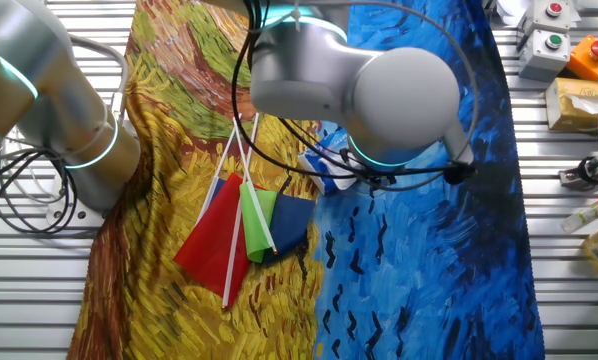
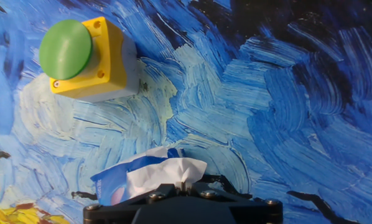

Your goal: Pull out a napkin

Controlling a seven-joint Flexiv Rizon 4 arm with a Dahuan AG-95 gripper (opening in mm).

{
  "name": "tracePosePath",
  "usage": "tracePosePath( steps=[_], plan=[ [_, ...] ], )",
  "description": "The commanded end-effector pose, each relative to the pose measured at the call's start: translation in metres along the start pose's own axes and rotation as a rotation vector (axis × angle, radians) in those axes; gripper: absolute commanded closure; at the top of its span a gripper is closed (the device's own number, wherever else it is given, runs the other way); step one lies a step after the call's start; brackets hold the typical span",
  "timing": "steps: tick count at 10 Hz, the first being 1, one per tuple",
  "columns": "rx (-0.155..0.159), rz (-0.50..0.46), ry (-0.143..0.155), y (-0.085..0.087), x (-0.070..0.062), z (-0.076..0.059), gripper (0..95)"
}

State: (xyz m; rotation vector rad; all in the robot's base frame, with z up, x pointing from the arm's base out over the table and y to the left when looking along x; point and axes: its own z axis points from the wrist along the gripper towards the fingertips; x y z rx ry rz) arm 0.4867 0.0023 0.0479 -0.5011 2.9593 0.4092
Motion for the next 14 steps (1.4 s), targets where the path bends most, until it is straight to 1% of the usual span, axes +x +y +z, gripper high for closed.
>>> tracePosePath(
  steps=[1,2,3,5,10,11,14],
  plan=[
    [0.003,0.000,-0.001,0.0002,0.0002,-0.0005,95.0],
    [0.005,0.001,0.000,0.0002,0.0002,-0.0005,95.0],
    [0.022,0.007,0.007,0.0002,0.0002,-0.0005,95.0],
    [0.036,0.012,0.012,0.0002,0.0002,-0.0005,95.0],
    [0.038,-0.003,0.017,0.0002,0.0002,-0.0005,95.0],
    [0.039,-0.005,0.017,0.0002,0.0002,-0.0004,76.0],
    [0.039,-0.006,0.017,0.0001,0.0003,-0.0002,76.0]
  ],
)
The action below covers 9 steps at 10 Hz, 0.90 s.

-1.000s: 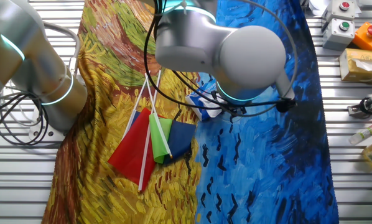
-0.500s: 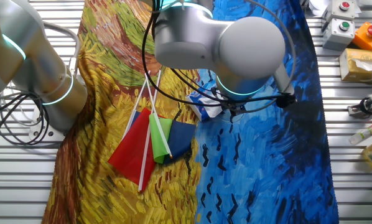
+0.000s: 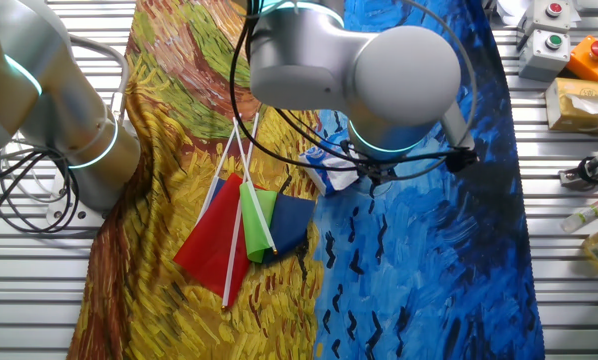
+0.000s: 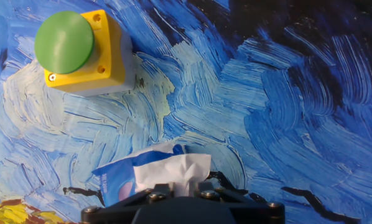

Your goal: Pull out a napkin

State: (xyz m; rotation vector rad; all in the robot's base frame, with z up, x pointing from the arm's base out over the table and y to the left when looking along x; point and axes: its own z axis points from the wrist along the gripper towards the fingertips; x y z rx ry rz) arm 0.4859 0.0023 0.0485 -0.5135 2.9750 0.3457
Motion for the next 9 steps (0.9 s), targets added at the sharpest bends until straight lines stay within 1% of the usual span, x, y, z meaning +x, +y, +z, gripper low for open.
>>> tracePosePath(
  steps=[1,2,3,7,9],
  plan=[
    [-0.002,0.001,-0.001,-0.0003,-0.0004,0.0006,76.0],
    [-0.003,0.000,0.000,-0.0004,-0.0004,0.0006,76.0],
    [-0.007,0.005,0.001,-0.0003,-0.0004,0.0006,95.0],
    [-0.011,0.007,0.000,-0.0003,-0.0004,0.0006,95.0],
    [-0.006,0.005,-0.001,-0.0003,-0.0004,0.0006,95.0]
  ],
)
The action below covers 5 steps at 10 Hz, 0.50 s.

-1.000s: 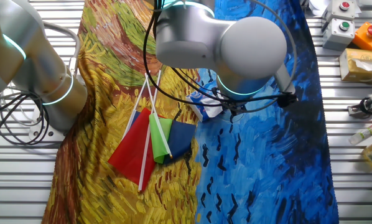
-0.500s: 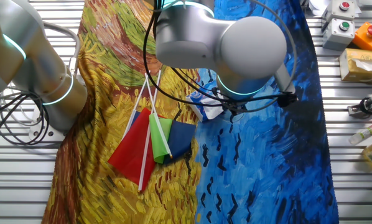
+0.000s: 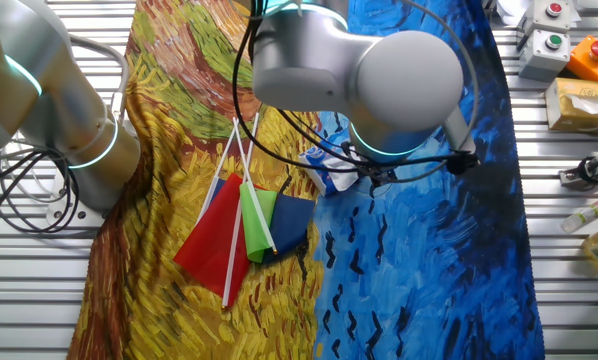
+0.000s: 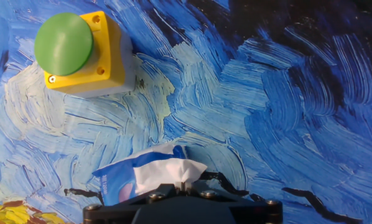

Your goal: Pull out a napkin

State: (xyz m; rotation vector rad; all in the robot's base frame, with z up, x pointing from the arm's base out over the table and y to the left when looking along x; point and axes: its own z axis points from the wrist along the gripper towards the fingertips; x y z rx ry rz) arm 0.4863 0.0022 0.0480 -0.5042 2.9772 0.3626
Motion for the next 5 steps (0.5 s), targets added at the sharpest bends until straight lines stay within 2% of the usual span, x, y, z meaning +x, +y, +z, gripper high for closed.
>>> tracePosePath(
  steps=[1,5],
  plan=[
    [0.009,-0.002,0.000,0.0000,-0.0001,0.0000,95.0],
    [0.023,-0.003,0.003,0.0020,-0.0005,-0.0046,95.0]
  ],
)
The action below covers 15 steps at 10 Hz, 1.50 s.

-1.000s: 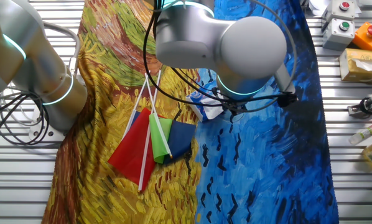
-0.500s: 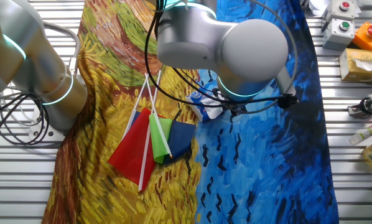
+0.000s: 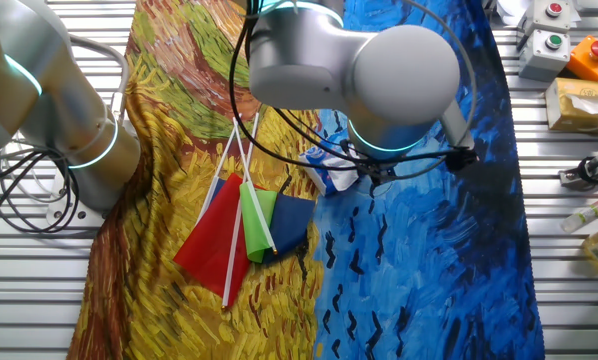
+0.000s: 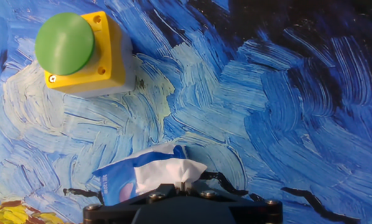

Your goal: Pull out a napkin

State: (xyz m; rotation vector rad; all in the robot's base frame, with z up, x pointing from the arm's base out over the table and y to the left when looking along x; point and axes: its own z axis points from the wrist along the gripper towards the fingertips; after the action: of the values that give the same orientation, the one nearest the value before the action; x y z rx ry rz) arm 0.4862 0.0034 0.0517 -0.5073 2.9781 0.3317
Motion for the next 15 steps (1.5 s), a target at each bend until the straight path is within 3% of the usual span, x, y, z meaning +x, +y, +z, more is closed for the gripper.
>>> tracePosePath(
  steps=[1,3,7,12,15],
  plan=[
    [0.016,0.002,0.006,0.002,0.000,-0.006,95.0],
    [0.020,0.000,0.007,0.002,0.000,-0.006,95.0],
    [0.062,0.006,0.024,0.009,0.002,-0.025,95.0],
    [0.079,0.011,0.036,0.015,0.007,-0.048,95.0],
    [0.094,0.043,0.051,0.022,0.001,-0.062,95.0]
  ],
)
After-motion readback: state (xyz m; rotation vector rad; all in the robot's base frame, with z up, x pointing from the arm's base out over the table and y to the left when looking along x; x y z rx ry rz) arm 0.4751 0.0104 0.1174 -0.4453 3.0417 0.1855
